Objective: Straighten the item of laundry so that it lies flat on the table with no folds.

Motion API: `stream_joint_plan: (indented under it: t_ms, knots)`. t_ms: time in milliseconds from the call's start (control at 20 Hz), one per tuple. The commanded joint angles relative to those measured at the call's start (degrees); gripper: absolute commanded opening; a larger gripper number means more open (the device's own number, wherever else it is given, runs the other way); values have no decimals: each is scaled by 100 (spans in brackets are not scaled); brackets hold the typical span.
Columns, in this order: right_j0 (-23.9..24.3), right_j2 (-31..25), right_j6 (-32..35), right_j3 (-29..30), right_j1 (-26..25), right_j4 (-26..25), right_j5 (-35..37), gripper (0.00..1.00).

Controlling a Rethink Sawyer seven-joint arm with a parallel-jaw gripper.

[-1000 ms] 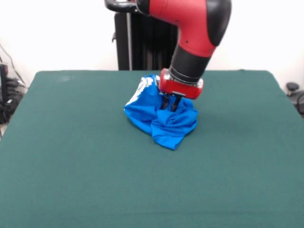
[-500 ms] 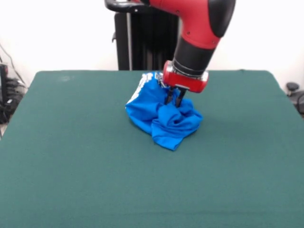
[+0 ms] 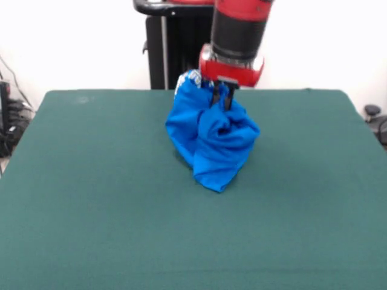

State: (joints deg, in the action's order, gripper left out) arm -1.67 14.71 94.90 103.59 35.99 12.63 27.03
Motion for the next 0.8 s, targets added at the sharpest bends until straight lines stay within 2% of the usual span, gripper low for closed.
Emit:
stream_joint_plan:
  t_ms: [50, 300, 550, 800]
  knots:
    - [-140, -579, 1009, 292, 943, 262, 1464, 0]
    - [221, -742, 532, 407, 1039, 192, 1388, 0]
    - [859, -618, -132, 120, 1051, -197, 1643, 0]
    - [1180, -583, -125, -193, 712, -526, 932, 0]
